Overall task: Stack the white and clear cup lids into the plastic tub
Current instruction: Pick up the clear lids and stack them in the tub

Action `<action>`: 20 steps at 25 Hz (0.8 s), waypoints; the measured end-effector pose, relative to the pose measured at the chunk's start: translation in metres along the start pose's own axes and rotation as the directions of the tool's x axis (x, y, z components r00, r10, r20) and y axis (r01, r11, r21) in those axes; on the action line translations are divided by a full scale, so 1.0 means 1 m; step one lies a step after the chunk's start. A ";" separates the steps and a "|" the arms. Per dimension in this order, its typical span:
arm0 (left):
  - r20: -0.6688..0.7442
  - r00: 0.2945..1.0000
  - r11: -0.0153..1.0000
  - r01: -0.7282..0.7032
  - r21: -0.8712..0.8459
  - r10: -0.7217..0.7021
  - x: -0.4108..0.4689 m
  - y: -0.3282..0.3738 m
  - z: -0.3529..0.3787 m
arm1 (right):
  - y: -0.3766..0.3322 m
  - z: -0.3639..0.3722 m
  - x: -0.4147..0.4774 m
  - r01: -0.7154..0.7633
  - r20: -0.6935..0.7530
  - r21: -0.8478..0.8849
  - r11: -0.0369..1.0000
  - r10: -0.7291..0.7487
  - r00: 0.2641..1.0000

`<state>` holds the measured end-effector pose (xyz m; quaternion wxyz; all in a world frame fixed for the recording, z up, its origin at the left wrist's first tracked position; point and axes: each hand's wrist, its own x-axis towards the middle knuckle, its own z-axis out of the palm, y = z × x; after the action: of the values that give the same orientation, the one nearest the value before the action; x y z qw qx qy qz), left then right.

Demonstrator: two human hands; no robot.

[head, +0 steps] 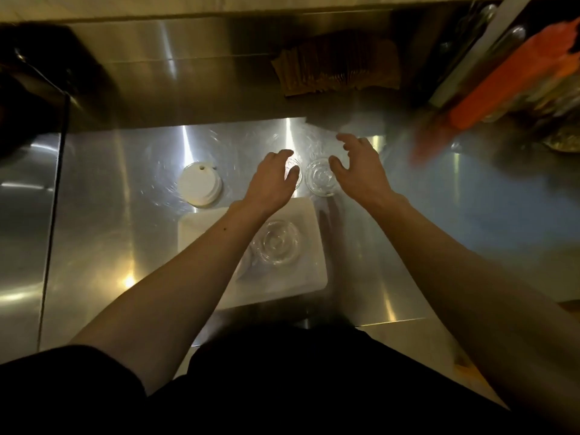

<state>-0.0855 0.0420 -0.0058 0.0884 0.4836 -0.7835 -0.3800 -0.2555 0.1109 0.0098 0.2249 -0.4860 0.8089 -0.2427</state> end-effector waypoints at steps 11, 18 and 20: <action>0.144 0.982 0.992 0.113 0.057 -0.120 0.044 0.012 0.023 | 0.036 0.012 0.017 -0.204 0.130 0.035 0.978 0.198 0.972; 0.160 0.976 0.987 0.135 0.086 -0.147 0.061 0.016 0.037 | 0.047 0.024 0.020 -0.356 0.156 0.109 0.928 0.338 0.928; 0.165 0.973 0.985 0.145 0.093 -0.159 0.062 0.016 0.039 | 0.046 0.025 0.019 -0.383 0.157 0.137 0.913 0.362 0.919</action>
<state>-0.1481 0.0143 -0.0364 -0.0284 0.5108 -0.7634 -0.3943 -0.2798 0.1084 -0.0400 0.3579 -0.3170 0.8477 -0.2297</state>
